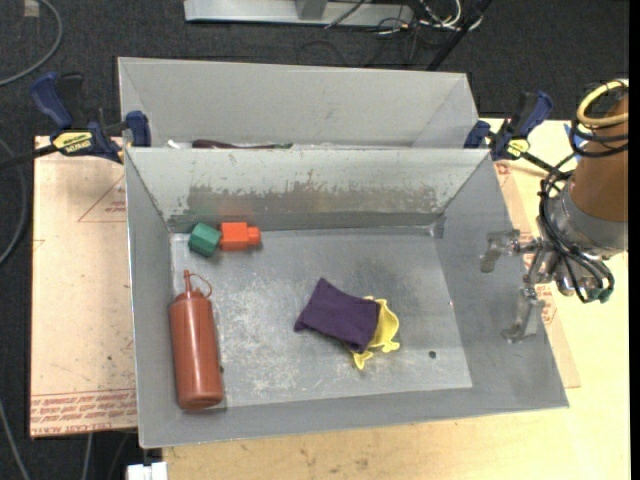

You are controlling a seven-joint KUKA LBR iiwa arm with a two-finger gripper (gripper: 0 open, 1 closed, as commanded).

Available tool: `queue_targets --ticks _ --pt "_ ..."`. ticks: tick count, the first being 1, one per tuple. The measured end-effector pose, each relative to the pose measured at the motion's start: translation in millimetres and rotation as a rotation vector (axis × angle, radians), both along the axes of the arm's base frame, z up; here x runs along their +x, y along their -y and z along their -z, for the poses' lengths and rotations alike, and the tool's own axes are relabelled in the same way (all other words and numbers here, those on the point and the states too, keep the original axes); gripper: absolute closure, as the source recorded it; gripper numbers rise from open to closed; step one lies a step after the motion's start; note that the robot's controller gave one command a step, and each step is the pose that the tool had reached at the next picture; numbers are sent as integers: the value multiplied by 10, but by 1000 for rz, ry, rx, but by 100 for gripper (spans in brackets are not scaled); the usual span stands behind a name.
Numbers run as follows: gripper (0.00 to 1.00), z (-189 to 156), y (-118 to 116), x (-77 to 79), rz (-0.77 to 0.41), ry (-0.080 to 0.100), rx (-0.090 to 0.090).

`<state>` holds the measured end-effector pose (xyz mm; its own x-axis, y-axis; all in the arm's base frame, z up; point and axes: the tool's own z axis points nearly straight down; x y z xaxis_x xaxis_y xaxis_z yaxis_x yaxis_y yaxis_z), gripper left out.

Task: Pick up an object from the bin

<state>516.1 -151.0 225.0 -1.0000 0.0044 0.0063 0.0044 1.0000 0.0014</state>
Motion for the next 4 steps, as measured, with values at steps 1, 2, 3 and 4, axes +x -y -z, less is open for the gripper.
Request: queue_targets --ticks 1,2,3,4 --pt "0 -46 -9 17 -4 8 -2" --pt "0 411 -615 12 -116 6 0" --pt "0 644 -833 2 -367 8 0" --pt "0 999 -1518 -93 -284 8 1"
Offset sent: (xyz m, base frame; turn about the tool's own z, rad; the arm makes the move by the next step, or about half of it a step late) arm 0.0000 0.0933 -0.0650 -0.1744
